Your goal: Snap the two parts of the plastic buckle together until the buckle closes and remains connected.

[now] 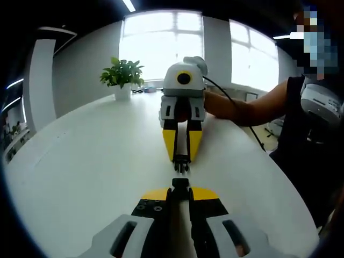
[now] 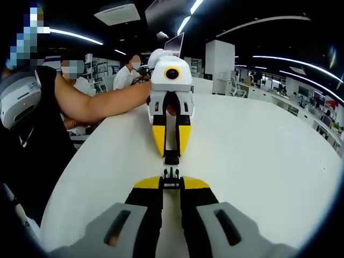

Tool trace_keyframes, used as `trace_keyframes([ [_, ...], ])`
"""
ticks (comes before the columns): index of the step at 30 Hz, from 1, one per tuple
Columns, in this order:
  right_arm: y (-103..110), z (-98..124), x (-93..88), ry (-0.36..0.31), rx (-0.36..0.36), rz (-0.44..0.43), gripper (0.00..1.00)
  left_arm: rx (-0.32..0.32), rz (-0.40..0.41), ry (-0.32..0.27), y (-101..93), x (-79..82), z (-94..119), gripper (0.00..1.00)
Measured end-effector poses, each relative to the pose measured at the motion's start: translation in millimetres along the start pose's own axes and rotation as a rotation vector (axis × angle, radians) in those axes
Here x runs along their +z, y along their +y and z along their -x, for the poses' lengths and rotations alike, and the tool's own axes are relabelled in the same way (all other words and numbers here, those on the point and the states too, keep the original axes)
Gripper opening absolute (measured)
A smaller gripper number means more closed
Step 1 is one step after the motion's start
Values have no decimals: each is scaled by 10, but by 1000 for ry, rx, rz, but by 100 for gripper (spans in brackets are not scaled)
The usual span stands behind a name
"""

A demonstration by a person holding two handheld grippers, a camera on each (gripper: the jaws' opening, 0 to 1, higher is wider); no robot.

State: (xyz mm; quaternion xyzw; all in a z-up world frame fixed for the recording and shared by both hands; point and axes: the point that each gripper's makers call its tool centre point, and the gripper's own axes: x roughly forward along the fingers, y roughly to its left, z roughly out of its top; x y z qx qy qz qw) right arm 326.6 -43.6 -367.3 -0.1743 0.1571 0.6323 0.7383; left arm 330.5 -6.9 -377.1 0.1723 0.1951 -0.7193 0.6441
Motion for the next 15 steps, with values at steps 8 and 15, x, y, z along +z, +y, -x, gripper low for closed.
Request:
trace_keyframes([
  [8,3,-6,6,-4,-1,5,10,0,0,1,11,-6,-1,11],
  [15,7,-16,4,-3,-4,7,10,1,-2,-2,-3,-5,-3,11],
])
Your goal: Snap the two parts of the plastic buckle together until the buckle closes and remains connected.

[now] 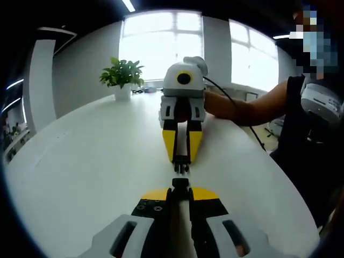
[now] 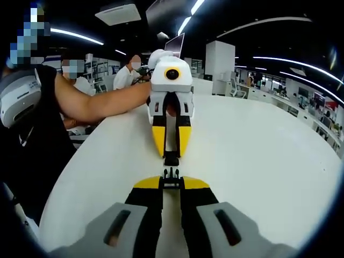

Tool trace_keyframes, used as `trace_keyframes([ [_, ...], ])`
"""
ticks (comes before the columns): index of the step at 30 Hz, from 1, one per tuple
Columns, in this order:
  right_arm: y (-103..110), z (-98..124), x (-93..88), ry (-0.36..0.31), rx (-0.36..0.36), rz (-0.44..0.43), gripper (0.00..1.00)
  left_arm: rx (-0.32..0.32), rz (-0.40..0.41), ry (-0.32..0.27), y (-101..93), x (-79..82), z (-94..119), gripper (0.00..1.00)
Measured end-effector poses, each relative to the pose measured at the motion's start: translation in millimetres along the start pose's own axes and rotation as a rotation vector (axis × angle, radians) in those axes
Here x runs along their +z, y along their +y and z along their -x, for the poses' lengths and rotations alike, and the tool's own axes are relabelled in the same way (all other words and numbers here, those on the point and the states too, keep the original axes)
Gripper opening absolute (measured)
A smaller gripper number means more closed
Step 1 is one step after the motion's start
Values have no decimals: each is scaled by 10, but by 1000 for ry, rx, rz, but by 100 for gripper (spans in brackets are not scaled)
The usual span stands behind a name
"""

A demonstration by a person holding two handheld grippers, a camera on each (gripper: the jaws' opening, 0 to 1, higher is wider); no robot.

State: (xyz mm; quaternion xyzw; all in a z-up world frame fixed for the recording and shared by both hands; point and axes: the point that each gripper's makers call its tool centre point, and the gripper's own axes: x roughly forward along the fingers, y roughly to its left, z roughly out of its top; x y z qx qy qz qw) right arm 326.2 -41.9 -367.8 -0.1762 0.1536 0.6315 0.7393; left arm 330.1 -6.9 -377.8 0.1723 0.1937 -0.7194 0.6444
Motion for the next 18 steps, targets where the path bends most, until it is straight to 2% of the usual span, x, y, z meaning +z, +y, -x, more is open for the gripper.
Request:
trace_keyframes([
  [18,-2,-19,-10,3,3,2,10,-7,2,-3,-1,6,-15,11],
])
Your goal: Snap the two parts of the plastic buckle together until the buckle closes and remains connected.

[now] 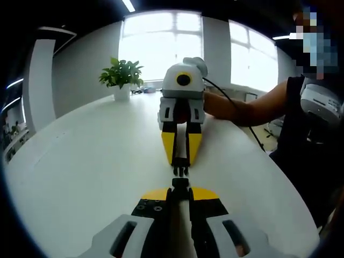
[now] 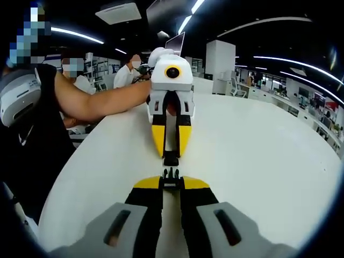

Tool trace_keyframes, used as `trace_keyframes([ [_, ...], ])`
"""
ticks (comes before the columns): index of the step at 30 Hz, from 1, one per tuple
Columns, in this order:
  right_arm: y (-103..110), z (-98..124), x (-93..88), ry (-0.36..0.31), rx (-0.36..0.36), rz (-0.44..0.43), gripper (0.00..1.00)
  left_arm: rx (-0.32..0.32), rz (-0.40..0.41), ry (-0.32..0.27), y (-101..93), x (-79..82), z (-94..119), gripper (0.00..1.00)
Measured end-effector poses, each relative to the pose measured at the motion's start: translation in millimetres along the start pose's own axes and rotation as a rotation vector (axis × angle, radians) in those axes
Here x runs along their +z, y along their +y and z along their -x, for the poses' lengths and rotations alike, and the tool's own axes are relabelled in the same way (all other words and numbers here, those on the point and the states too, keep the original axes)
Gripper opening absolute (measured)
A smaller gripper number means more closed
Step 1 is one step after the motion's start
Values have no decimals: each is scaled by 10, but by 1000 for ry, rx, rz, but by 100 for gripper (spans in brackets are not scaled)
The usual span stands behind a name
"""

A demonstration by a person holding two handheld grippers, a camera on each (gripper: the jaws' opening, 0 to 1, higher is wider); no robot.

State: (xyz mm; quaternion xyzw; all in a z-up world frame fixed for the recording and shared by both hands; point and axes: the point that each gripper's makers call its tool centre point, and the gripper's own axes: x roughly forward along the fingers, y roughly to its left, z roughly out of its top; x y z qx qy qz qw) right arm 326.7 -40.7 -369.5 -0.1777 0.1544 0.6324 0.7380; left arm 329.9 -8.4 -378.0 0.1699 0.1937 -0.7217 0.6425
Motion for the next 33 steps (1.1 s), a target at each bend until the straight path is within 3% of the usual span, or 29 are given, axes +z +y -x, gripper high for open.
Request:
trace_keyframes([
  [33,-11,-12,2,-4,-1,-7,10,5,-12,-1,-8,19,-30,11],
])
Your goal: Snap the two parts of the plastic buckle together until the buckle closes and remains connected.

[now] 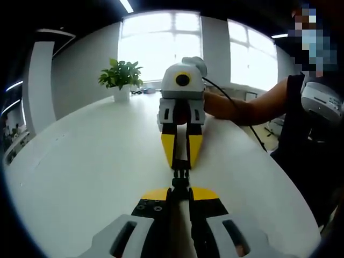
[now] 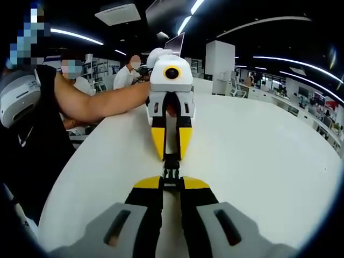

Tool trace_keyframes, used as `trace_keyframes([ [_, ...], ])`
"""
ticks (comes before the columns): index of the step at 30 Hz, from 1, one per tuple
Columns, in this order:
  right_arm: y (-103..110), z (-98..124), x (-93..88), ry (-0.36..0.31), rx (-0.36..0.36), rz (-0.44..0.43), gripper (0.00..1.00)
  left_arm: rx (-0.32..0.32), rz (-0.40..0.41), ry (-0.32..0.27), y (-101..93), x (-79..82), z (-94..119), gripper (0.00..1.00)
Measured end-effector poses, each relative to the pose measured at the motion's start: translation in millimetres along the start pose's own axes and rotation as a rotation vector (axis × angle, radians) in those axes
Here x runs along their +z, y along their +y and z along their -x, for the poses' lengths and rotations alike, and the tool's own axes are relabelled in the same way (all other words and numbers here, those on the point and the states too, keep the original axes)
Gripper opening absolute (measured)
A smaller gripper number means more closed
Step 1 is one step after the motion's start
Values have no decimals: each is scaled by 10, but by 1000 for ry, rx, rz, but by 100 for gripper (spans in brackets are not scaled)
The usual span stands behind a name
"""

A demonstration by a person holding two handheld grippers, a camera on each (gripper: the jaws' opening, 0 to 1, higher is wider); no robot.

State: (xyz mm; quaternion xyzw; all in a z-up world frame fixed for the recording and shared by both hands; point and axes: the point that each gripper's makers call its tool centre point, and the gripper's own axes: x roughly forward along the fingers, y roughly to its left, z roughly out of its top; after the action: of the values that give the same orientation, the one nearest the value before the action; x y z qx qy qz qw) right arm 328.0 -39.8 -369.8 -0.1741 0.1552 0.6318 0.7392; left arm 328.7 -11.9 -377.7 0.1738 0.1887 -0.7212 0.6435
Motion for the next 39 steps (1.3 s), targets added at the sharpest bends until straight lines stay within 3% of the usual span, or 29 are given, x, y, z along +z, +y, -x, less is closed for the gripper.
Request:
trace_keyframes([
  [39,-8,0,-4,1,-1,-1,10,-6,-2,-1,11,23,-33,11],
])
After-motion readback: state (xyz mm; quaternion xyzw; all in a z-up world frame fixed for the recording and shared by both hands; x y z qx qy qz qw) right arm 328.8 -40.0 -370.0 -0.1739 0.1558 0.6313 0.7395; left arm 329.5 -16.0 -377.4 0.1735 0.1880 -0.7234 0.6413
